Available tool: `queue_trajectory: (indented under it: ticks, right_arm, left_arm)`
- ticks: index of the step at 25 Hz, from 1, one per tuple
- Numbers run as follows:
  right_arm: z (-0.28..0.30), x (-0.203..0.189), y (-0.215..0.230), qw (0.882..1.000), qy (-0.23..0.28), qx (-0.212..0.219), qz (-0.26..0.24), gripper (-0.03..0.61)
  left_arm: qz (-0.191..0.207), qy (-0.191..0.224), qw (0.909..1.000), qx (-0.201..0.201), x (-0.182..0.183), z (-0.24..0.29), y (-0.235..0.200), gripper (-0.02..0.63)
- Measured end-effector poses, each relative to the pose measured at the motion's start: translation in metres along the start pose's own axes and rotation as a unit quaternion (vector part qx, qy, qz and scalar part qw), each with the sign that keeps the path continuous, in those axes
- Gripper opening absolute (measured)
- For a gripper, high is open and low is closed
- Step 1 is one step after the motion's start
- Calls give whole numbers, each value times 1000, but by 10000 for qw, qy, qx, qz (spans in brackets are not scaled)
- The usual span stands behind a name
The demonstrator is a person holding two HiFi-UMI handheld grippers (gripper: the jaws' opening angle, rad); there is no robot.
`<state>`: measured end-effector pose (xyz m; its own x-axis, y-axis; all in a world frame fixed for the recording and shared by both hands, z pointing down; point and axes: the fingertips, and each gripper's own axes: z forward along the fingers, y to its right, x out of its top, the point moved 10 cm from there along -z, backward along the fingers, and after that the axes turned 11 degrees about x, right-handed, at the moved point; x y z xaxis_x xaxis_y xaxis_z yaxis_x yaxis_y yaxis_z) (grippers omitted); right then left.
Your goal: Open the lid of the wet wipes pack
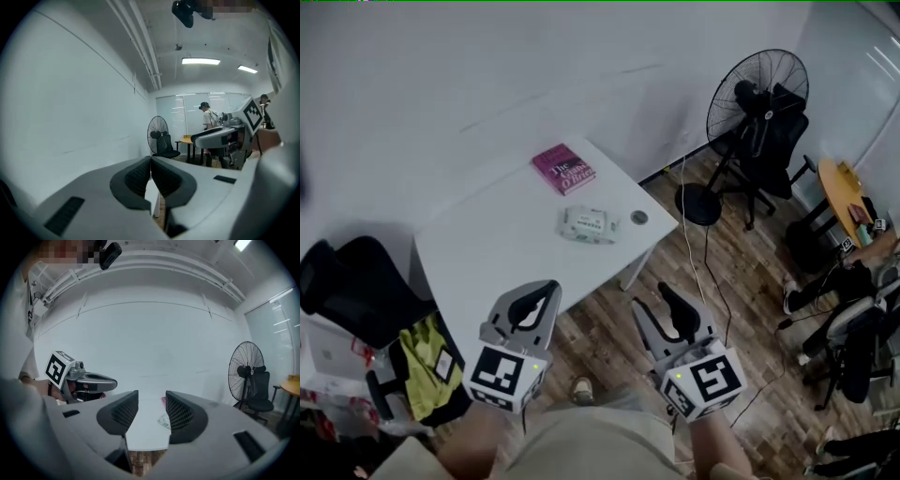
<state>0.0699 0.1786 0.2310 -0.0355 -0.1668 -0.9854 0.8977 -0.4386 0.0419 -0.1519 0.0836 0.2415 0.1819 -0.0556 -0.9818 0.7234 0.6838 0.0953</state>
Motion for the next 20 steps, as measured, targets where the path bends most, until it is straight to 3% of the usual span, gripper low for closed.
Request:
queue_trajectory:
  ticks: [12,20]
  right_arm:
    - [79,-30,85,9977,-646,189,111,183]
    - [162,-56,168,9884,-1267,840,47,183]
  left_arm:
    - [-82,-488,9985,250,-27,94,-34,21]
    - [-127,-1171,9916,529,-50,184,-44,21]
